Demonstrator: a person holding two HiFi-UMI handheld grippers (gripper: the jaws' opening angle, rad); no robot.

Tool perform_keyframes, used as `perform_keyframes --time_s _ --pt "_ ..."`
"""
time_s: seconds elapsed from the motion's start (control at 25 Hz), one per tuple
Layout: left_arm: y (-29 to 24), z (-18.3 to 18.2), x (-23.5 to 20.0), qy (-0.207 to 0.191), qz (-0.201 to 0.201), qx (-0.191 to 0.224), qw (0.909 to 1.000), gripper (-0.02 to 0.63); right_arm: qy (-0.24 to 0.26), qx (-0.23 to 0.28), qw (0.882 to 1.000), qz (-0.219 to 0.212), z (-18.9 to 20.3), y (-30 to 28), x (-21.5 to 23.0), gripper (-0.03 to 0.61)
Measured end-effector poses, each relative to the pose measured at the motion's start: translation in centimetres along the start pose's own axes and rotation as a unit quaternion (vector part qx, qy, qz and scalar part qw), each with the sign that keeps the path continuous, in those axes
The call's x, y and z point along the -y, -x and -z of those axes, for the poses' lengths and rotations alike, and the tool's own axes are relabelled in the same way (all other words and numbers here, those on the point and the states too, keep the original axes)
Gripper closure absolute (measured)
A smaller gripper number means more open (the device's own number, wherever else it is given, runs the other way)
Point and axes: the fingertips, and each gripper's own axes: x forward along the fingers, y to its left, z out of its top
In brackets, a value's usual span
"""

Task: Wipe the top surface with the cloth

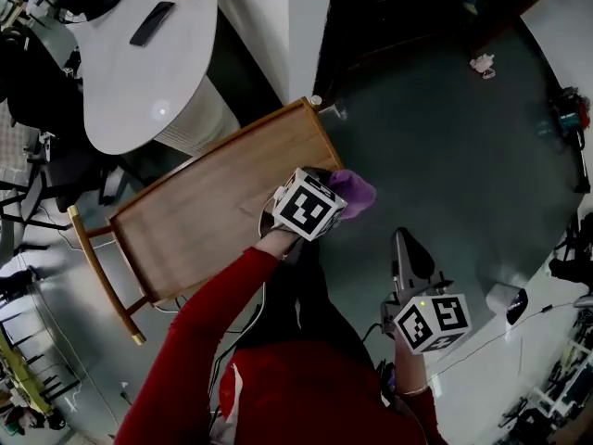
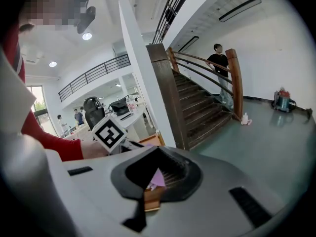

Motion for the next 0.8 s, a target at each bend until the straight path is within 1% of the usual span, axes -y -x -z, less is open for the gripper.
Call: perform_keyframes --time_s 0.16,0.28,0.4,0.56,0.8 --pt "-0.9 -1.5 -7.0 0.052 -0.06 0.007 0.9968 0.565 -0.004 -0.023 1.0 -0.004 0.8 -0.7 0.8 0.574" --pt "-0.5 -2.1 -11.7 0.092 -0.099 0.024 0.9906 0.565 -0.003 -0.042 0.999 -0.018 1.3 -2.0 0.5 0.574" --pt "0.3 -3.2 -15.2 0.118 -0.135 0.045 0.9828 0.565 0.004 -0.055 0.998 -0.035 1.4 -3.6 0.0 0.574" --pt "1.7 -4.6 -17.9 0.134 -0.173 0.067 0.9735 0.565 0.02 -0.072 0.996 -0.055 1.5 -5.3 -0.9 0.574" --pt "2.1 -4.8 -18.3 0.119 -0.185 0.068 0.9732 0.565 0.057 -0.112 0.988 -0.094 1.8 -8.7 -3.1 0.574"
